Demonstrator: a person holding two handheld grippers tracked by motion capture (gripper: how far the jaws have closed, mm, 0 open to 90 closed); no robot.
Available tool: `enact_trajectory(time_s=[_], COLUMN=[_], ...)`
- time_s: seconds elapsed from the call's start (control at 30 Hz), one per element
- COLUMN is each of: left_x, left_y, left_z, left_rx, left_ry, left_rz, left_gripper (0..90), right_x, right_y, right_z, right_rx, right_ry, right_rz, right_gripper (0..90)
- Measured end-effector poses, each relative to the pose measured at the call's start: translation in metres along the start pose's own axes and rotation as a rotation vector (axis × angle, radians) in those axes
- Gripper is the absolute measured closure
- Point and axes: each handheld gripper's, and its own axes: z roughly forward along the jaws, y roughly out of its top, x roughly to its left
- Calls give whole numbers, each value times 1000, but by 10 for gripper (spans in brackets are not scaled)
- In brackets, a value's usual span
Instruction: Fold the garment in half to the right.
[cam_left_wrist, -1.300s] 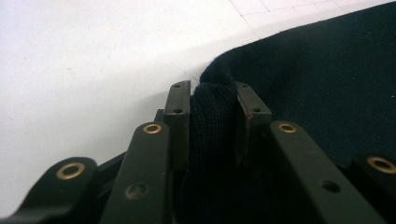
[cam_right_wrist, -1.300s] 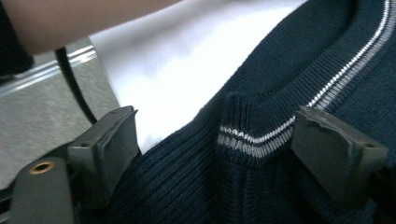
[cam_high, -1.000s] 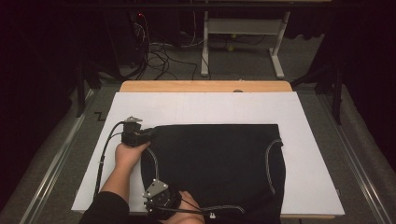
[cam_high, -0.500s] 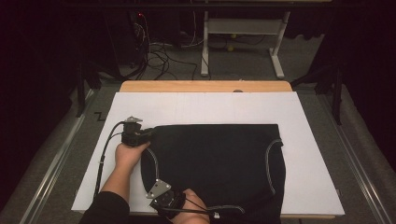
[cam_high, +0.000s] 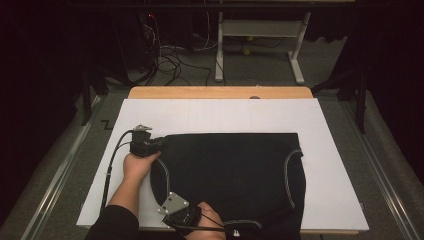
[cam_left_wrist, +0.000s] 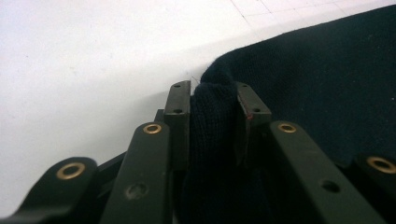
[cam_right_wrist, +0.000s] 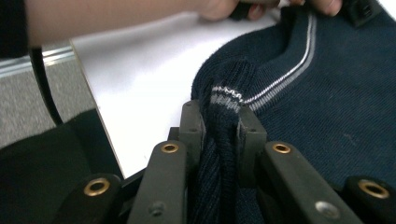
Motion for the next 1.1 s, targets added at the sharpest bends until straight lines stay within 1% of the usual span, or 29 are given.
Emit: enact_trajectory(time_s=[0.23, 0.37, 0.47, 0.53, 0.6, 0.63, 0.7, 0.87, 1.0, 1.1], left_x=[-1, -1, -3, -3, -3, -3, -4, -9, -15, -17], left_y=[0, 0, 0, 0, 0, 0, 0, 5, 11, 13], left_z=[0, -1, -1, -2, -3, -4, -6, -13, -17, -20], left_rx=[-2, -4, -6, -17, -28, -35, -71, -146, -176, -211], left_ry=[12, 17, 26, 24, 13, 7, -1, -6, -3, -14], left_rz=[-5, -5, 5, -2, -21, -34, -55, -67, -57, -70], left_gripper=[676, 693, 704, 717, 726, 729, 734, 738, 739, 739], right_x=[-3, -6, -7, -7, -8, -9, -9, -12, -14, -14], right_y=[4, 6, 6, 6, 6, 6, 6, 7, 8, 8], right_z=[-12, -16, -18, -19, -20, -20, -22, -27, -31, -33], right_rx=[-64, -83, -87, -93, -100, -102, -108, -131, -144, -156], right_ry=[-20, -19, -18, -18, -20, -19, -19, -18, -18, -19], right_rz=[2, 7, 5, 5, 7, 7, 8, 14, 15, 15], right_gripper=[779, 779, 779, 779, 779, 779, 779, 779, 778, 778])
